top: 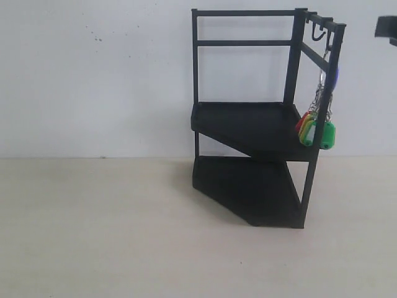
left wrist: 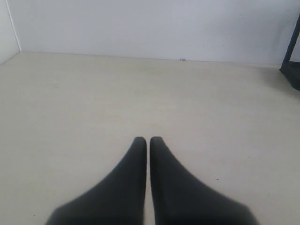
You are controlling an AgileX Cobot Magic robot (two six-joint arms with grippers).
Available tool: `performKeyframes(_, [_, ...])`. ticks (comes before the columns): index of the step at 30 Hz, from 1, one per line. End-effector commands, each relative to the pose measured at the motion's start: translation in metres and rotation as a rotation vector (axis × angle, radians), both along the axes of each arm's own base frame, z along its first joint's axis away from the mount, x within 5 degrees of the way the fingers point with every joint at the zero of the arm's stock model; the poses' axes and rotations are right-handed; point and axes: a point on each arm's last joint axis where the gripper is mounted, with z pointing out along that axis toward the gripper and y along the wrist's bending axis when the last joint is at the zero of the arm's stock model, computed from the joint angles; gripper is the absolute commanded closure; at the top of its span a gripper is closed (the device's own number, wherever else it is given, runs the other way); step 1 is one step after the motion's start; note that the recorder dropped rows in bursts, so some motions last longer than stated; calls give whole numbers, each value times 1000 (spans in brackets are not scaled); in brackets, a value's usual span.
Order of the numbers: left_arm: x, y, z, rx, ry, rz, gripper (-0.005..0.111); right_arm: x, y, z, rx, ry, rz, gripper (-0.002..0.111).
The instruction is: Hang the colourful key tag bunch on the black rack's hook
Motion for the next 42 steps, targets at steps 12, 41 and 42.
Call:
performKeyframes(12, [0, 0, 1, -7, -6, 3, 102, -86, 34, -113, 27, 331, 421, 108])
performKeyframes(41, [0, 0, 1, -7, -6, 3, 102, -86, 25, -128, 24, 284, 301, 108])
performKeyframes(42, [0, 0, 1, -7, -6, 3, 102, -86, 25, -128, 24, 284, 301, 108])
